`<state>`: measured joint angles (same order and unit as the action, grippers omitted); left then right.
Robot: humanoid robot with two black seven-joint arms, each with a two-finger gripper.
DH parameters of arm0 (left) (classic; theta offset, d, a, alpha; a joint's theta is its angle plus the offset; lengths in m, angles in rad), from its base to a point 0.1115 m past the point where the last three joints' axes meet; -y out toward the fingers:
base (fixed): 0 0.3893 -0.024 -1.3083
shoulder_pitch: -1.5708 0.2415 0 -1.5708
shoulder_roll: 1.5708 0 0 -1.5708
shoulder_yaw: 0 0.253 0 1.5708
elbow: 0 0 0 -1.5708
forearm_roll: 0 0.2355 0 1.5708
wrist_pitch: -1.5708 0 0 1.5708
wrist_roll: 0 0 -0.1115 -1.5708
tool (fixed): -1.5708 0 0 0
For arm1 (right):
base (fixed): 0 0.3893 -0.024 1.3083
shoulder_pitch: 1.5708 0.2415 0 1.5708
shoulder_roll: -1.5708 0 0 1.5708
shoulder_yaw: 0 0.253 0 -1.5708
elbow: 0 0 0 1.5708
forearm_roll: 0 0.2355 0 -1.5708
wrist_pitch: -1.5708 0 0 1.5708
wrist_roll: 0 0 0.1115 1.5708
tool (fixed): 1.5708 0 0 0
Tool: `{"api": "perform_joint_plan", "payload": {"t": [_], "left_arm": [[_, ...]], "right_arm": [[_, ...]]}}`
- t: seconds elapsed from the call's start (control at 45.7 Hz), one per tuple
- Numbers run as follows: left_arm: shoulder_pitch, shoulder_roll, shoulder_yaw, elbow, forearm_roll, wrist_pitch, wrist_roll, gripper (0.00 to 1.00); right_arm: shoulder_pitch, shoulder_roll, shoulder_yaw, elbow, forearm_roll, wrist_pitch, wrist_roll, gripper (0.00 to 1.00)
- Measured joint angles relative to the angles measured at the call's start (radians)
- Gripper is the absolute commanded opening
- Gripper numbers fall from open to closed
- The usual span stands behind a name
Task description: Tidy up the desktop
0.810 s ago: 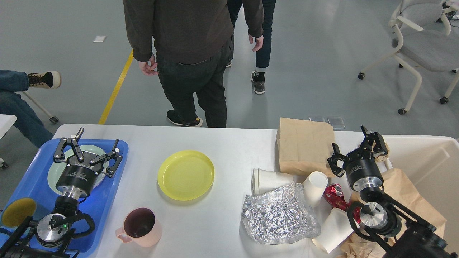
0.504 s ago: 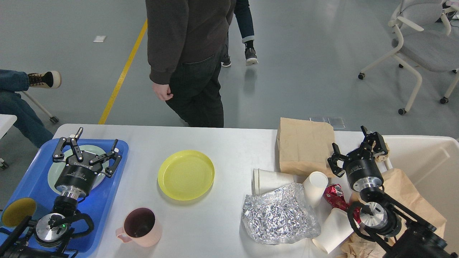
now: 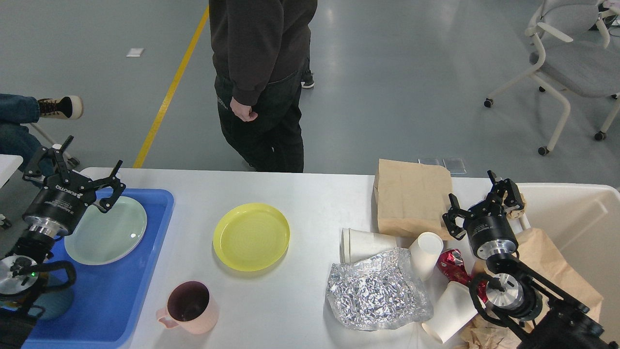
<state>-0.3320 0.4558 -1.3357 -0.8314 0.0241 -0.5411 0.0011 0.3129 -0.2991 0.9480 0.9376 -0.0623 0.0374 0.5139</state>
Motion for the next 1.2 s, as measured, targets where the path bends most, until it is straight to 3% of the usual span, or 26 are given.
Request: {"api": "perform_joint_plan", "payload": {"t": [0.175,0.285,0.438,0.591,0.788,1.029,1.117,1.204], "left_arm": [[-0.211,0.212,0.408,0.010,-0.003,0.041,-0.001,0.97],[-0.455,0.306,0.837,0.031,-0.004,0.052,0.000,0.97],[-0.839,0.331,1.439,0.040,0.000,0.038,0.000,0.97],[-1.153,0.269,1.850,0.038,0.000,0.037,0.008,0.97],[-1.366,0.113,2.185,-0.009,0.001,0.029,0.015,0.97],[-1.682,-0.060,2.541,-0.258,-0.003,0.016,0.003,0.97],[-1.743,-0.130,2.587,-0.314,-0.007,-0.019,0.009,0.97],[-1.816,-0.203,2.637,-0.353,-0.021,-0.113,0.008,0.97]], "right_arm": [[0.000,0.000,0.000,0.000,-0.001,0.000,0.000,1.00],[0.000,0.000,0.000,0.001,-0.001,0.000,0.000,1.00],[0.000,0.000,0.000,0.001,0.000,0.000,0.000,1.00],[0.000,0.000,0.000,0.001,0.000,0.000,0.000,1.00],[0.000,0.000,0.000,0.001,0.000,0.000,0.000,1.00],[0.000,0.000,0.000,0.001,0.000,0.000,0.000,1.00],[0.000,0.000,0.000,0.001,0.000,0.001,0.000,1.00],[0.000,0.000,0.000,0.001,0.000,0.001,0.000,1.00]]}}
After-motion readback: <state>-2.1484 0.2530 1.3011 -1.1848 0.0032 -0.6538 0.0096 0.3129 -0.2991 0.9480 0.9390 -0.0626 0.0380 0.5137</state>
